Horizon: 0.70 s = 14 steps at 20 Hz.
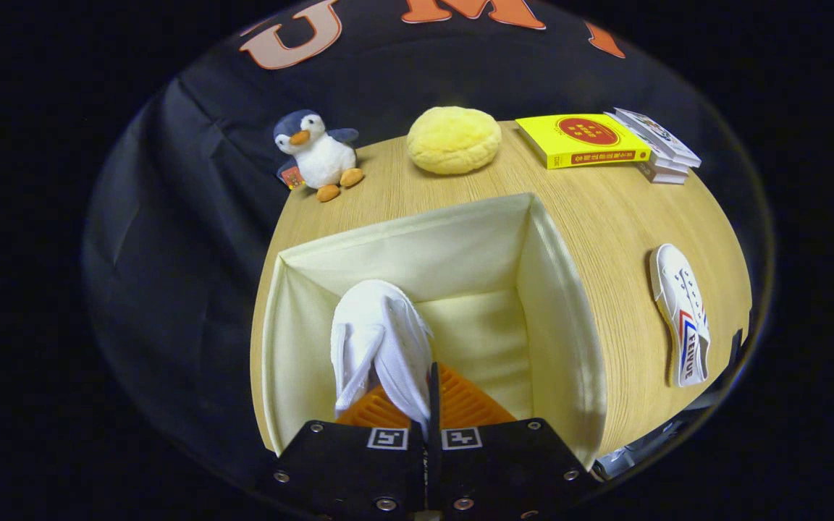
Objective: Open the storage box then place both shoes into the box .Put the left shoe in first, then the right shoe, with the right side of both shoes facing outward in a uniform manner.
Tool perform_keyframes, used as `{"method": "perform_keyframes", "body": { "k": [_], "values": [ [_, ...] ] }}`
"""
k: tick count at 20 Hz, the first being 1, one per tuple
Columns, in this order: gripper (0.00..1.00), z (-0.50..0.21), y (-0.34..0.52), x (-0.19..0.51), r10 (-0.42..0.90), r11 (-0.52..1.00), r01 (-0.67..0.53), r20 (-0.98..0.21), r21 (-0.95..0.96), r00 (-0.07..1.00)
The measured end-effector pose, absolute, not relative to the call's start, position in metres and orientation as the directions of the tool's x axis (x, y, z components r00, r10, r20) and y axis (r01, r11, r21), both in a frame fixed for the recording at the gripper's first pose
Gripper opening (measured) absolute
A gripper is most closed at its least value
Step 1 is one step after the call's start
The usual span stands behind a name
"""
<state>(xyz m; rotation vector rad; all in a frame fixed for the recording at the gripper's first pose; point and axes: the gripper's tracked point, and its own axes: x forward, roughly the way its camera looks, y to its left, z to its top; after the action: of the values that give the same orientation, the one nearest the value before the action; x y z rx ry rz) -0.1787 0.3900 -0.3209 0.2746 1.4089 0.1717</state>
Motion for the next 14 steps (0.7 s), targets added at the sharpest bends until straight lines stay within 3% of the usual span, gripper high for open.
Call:
{"method": "perform_keyframes", "body": {
  "k": [3,6,10,14],
  "values": [
    [0.03,-0.329,0.399,-0.179,0.276,0.955,0.072,-0.949,0.289,0.155],
    [0.03,-0.341,0.405,-0.195,0.281,0.951,0.106,-0.956,0.290,0.088],
    [0.13,-0.340,0.418,-0.193,0.374,0.913,0.142,-0.924,0.382,0.080],
    [0.36,-0.324,0.411,-0.198,0.445,0.888,0.094,-0.892,0.450,0.076]
  ]
}}
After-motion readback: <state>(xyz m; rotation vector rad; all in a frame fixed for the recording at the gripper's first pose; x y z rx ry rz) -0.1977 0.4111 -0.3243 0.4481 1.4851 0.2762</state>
